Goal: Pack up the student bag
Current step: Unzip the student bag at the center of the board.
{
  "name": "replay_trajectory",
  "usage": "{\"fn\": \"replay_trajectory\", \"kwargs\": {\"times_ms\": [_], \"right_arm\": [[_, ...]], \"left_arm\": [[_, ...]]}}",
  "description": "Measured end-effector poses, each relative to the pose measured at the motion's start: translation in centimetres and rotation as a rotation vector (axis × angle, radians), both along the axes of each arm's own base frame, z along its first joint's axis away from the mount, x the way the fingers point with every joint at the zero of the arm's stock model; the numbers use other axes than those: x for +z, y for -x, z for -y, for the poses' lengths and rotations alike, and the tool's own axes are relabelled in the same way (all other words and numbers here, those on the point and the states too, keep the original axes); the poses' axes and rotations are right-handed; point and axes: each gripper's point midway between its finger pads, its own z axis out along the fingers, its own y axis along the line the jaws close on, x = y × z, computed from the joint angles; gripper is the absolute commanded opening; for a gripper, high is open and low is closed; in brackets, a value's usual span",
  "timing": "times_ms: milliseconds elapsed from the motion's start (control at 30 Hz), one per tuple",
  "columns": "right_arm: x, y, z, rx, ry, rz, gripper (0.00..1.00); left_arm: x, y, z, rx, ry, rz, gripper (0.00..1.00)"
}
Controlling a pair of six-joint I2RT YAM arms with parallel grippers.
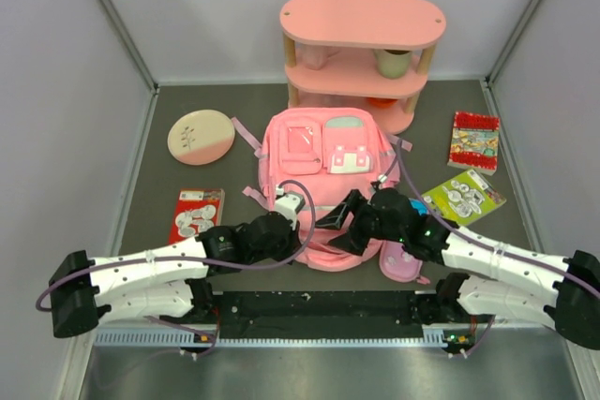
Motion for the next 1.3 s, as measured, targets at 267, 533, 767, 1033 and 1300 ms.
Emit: {"fn": "replay_trajectory", "kwargs": {"times_ms": [267,533,767,1033,1300], "right_arm": [[2.0,1.3,0.5,-0.064,-0.057,-0.034,0.71],[0.6,1.4,1.9,-0.146,-0.069,-0.089,0.69],[-2.2,0.7,1.1,-0.164,-0.003,-0.136,0.63],[-4.4,0.1,-0.3,-0.149,0.050,-0.149,0.71],[-3.8,0.3,-1.4,-0.092,0.068,-0.119,0.75]], "left_arm": [[0.0,-0.3,0.4,0.013,-0.004,0.011,0.00],[0.7,-0.4,1.0,0.005,0.025,0.028,0.00],[0.9,-0.2,1.3,-0.016,0.029,0.041,0.00],[1.1,0.2,1.5,-0.041,0.031,0.051,0.00],[1.3,0.2,1.7,-0.046,0.037,0.059,0.00]]}}
